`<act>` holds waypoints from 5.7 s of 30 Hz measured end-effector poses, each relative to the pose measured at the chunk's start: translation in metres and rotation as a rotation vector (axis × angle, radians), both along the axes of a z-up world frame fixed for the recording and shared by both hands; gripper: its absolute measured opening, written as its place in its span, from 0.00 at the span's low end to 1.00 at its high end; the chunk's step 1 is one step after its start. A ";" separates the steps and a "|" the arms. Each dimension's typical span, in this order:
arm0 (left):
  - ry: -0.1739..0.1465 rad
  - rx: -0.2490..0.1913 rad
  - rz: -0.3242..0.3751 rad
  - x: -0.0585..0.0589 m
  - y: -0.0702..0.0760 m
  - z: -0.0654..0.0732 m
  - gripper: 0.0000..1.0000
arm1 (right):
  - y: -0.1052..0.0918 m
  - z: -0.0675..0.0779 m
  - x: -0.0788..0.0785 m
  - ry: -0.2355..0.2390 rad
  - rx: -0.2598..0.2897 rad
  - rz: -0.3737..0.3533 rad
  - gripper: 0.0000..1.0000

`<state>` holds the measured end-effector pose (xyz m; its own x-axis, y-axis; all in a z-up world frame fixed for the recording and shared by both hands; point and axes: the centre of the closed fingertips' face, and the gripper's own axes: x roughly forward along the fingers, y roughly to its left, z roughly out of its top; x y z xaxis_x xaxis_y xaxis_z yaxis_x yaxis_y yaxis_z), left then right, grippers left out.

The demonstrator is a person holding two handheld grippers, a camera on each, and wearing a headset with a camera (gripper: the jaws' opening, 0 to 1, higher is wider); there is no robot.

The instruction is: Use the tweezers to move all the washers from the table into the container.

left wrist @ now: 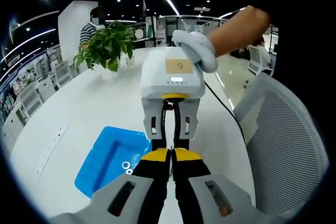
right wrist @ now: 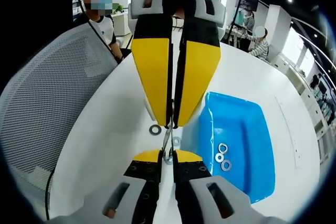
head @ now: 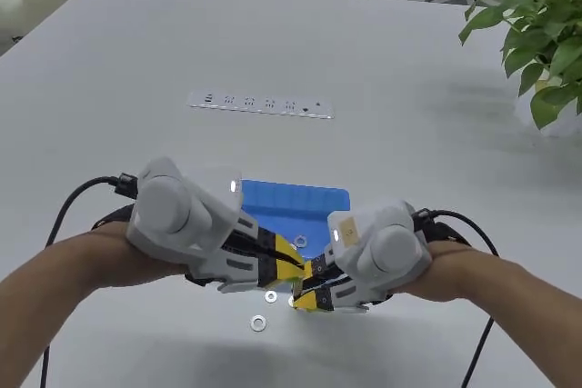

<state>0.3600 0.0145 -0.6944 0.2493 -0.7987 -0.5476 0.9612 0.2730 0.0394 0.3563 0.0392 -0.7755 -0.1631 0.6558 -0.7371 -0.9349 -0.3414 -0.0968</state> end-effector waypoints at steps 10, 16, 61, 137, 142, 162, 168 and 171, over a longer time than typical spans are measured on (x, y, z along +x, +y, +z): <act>-0.001 -0.015 0.018 0.001 0.001 0.003 0.07 | 0.000 0.002 0.002 -0.001 0.004 -0.009 0.09; -0.011 -0.039 0.044 0.005 0.005 0.008 0.14 | -0.002 0.006 0.001 0.002 0.008 -0.012 0.09; 0.007 -0.128 0.303 -0.006 0.045 0.008 0.98 | 0.000 0.075 0.039 -0.044 0.095 -0.063 0.09; -0.049 -0.089 0.176 0.077 -0.006 0.016 0.12 | -0.006 0.004 0.081 0.018 0.018 -0.124 0.10; -0.049 -0.082 0.160 0.079 -0.007 0.013 0.08 | -0.006 0.004 0.081 0.017 0.018 -0.125 0.10; -0.055 -0.069 0.122 0.079 -0.008 0.007 0.05 | -0.008 0.006 0.079 0.027 0.009 -0.140 0.14; -0.056 -0.078 0.128 0.078 -0.007 0.012 0.05 | -0.008 0.012 0.079 0.020 0.013 -0.149 0.17; -0.056 -0.086 0.137 0.077 -0.007 0.017 0.05 | -0.008 0.016 0.079 0.018 0.019 -0.154 0.18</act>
<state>0.4370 0.0079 -0.6777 0.3874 -0.7984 -0.4610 0.9116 0.4063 0.0624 0.4349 0.0308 -0.7598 -0.0725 0.6876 -0.7225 -0.9778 -0.1920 -0.0846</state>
